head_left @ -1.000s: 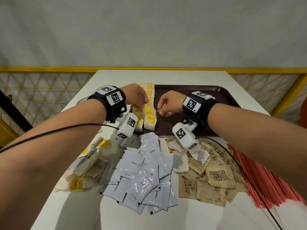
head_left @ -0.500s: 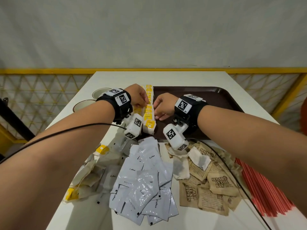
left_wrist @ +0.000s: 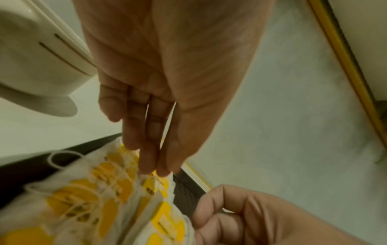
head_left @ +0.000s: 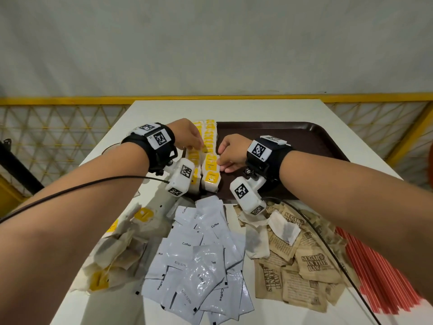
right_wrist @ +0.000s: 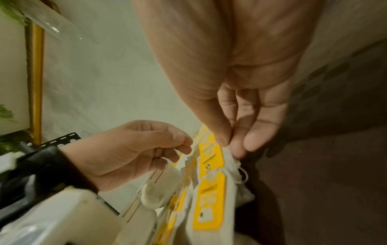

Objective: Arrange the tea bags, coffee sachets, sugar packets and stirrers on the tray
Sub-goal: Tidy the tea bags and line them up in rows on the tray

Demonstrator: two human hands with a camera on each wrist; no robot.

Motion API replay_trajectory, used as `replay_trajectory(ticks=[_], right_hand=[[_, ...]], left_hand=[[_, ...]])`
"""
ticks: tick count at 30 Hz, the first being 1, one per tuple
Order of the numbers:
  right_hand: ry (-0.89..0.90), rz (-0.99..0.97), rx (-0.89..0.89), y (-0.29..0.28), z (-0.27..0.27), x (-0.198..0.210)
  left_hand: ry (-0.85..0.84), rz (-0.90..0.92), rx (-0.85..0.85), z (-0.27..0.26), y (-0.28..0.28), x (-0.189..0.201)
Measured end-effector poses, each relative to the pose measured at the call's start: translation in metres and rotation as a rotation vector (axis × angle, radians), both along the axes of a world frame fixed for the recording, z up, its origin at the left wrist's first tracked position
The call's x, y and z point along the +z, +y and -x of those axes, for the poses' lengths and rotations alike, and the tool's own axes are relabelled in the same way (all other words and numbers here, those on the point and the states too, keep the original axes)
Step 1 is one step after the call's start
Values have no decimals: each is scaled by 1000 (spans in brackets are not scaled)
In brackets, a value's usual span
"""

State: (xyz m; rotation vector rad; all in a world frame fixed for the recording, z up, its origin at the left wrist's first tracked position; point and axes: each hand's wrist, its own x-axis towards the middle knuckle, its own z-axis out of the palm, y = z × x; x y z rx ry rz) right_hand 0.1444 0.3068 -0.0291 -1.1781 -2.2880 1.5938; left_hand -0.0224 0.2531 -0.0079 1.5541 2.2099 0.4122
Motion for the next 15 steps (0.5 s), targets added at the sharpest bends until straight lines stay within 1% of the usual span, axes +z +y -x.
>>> replay_trajectory(ticks=[1, 4, 11, 15], right_hand=[[12, -15, -6, 0, 0, 0], [51, -52, -29, 0, 4, -1], [74, -48, -44, -3, 7, -3], [37, -46, -54, -3, 6, -2]], left_hand=[[-4, 33, -12, 2, -2, 1], [54, 90, -66, 2, -3, -2], [177, 105, -134, -6, 3, -10], [186, 83, -119, -9, 8, -8]])
